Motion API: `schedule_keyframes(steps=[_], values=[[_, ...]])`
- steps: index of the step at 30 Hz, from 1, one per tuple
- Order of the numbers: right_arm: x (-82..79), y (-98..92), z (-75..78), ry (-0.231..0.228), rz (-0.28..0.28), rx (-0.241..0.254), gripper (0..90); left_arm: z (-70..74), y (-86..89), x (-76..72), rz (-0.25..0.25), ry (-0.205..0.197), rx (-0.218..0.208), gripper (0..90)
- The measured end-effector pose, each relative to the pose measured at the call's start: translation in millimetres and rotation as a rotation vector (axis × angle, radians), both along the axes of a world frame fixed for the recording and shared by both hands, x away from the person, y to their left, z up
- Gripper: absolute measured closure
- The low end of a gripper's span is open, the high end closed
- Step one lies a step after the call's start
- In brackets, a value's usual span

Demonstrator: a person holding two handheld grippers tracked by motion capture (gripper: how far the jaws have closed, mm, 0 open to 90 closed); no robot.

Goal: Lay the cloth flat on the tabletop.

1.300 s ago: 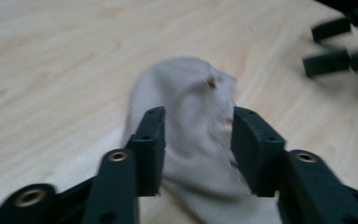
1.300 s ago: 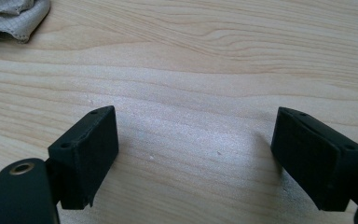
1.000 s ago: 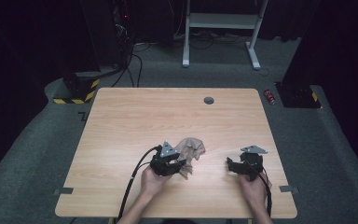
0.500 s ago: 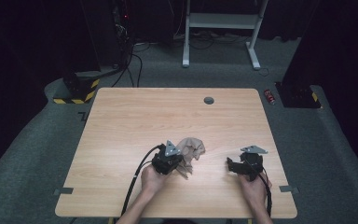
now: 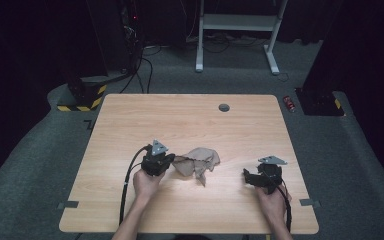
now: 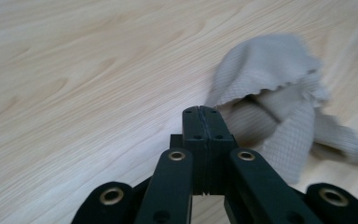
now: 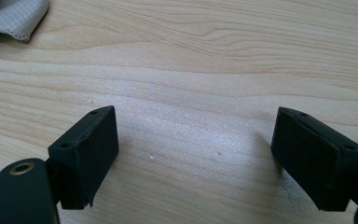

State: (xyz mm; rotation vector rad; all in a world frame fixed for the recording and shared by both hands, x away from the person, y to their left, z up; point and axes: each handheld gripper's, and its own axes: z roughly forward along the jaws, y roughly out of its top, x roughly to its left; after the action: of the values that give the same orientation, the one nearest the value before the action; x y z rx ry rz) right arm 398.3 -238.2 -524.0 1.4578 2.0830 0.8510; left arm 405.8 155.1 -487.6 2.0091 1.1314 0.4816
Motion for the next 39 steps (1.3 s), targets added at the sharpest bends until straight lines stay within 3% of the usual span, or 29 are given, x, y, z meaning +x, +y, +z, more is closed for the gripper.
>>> schedule_keyframes(steps=[7,10,14,16,18,19,21,26,30,35,39], values=[[0.0,0.0,0.1,0.000,0.001,0.000,14.6,-26.8,13.8,9.0,0.056,0.087,0.086,89.2],[-0.8,1.0,0.3,0.000,0.018,0.000,16.4,-24.4,15.0,5.1,0.068,0.061,0.073,85.5],[-2.2,2.4,0.7,-0.011,0.029,0.005,23.8,-15.7,12.4,-4.9,0.053,0.015,0.006,62.9],[-2.3,3.5,1.1,-0.020,0.046,0.003,30.5,-13.1,6.7,-10.9,0.034,-0.007,0.014,55.7],[-2.7,7.7,6.0,0.016,0.052,-0.007,39.7,-13.4,1.3,-15.3,0.022,-0.019,0.032,50.5],[-3.6,11.8,8.7,0.021,0.067,-0.022,39.3,-14.7,-0.8,-16.8,0.023,-0.020,0.038,49.1],[-8.5,23.9,14.7,0.014,0.144,0.006,40.1,-19.7,-3.2,-17.3,0.029,-0.013,0.050,47.3],[-22.4,75.7,25.5,-0.012,0.426,-0.007,40.1,-33.4,-3.8,-15.8,0.050,0.027,0.049,45.0],[-30.7,113.3,29.8,-0.022,0.603,0.016,41.6,-37.0,-2.8,-17.3,0.055,0.007,0.044,44.3],[-28.9,141.3,24.8,0.009,0.688,-0.016,49.4,-38.6,-4.1,-17.9,0.062,-0.006,0.042,41.9],[-21.6,150.5,15.7,0.065,0.703,-0.037,70.8,-38.7,-4.2,-17.9,0.068,-0.008,0.046,40.5]])
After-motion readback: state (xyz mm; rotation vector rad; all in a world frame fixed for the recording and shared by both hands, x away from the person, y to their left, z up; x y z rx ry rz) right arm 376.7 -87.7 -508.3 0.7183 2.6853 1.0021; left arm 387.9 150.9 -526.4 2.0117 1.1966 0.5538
